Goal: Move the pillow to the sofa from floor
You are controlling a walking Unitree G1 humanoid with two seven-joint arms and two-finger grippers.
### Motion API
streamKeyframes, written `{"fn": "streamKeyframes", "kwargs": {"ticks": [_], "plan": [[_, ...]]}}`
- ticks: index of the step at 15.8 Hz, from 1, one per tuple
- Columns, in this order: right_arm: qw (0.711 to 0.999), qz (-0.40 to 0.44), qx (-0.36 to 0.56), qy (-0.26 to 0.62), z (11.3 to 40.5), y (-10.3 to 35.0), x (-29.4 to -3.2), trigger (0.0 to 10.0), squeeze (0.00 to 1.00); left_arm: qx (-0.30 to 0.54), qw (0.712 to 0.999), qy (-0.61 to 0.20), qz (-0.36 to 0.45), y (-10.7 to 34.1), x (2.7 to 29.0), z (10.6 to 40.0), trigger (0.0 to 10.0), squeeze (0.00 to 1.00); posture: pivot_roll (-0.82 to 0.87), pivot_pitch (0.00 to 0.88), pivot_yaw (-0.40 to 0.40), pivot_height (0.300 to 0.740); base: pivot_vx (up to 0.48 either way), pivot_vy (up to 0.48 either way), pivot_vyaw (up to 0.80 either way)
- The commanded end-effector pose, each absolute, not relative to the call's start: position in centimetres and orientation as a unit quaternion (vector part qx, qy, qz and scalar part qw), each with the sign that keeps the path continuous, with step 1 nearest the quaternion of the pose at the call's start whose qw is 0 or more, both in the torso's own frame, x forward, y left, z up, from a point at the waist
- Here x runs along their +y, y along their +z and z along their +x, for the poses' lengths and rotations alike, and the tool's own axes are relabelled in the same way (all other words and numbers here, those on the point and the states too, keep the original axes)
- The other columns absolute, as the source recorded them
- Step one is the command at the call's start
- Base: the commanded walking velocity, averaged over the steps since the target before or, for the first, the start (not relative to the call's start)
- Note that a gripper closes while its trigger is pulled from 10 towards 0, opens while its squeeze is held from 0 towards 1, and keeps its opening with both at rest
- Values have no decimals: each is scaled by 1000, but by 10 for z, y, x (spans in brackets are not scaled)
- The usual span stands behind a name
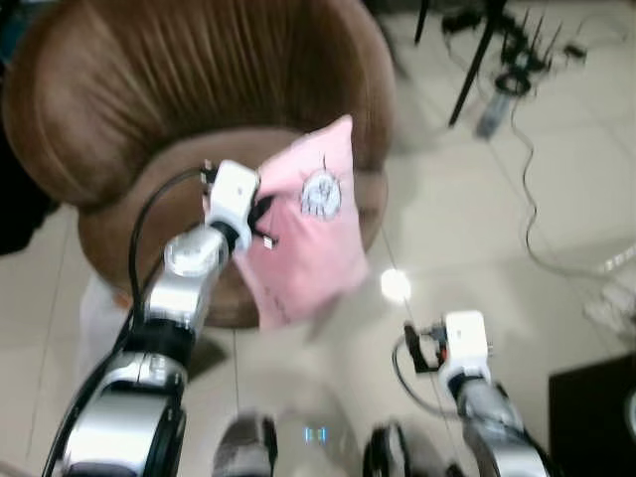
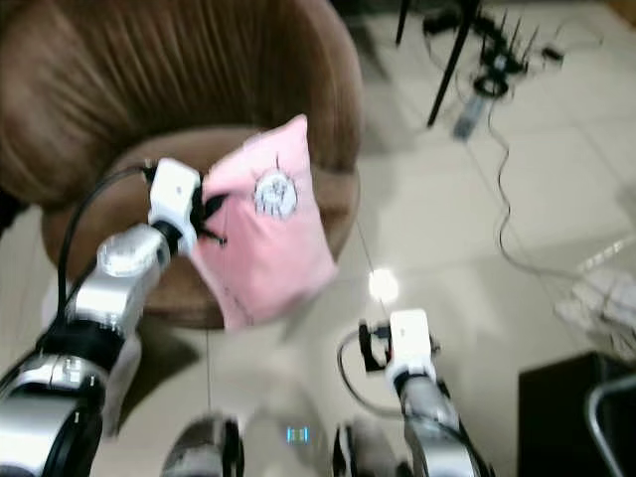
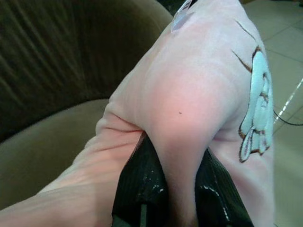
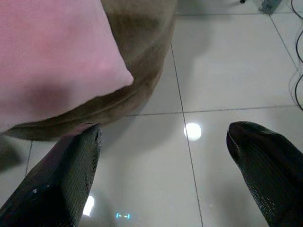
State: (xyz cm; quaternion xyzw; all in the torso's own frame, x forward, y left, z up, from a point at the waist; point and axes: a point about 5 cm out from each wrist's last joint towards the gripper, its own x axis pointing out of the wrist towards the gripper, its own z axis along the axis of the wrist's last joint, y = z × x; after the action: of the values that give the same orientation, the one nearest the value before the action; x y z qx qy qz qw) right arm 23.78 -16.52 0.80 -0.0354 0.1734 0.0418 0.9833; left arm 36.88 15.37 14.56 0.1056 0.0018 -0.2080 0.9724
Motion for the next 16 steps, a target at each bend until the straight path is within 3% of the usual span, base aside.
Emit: {"fn": "streamKeyframes", "kwargs": {"ticks": [1, 11, 16], "plan": [[980, -31, 194, 31, 231, 0, -169, 10000, 0, -11, 971, -211, 113, 148, 151, 369, 0, 0, -125, 148, -13, 740, 0, 0, 0], [981, -20, 190, 18, 235, 1, -175, 10000, 0, -22, 969, -216, 120, 154, 146, 373, 0, 0, -131, 135, -16, 740, 0, 0, 0], [980, -20, 196, 20, 230, -3, -177, 10000, 0, -18, 974, -207, 91, 155, 145, 376, 0, 0, -132, 141, -17, 740, 195, 389, 0]]}}
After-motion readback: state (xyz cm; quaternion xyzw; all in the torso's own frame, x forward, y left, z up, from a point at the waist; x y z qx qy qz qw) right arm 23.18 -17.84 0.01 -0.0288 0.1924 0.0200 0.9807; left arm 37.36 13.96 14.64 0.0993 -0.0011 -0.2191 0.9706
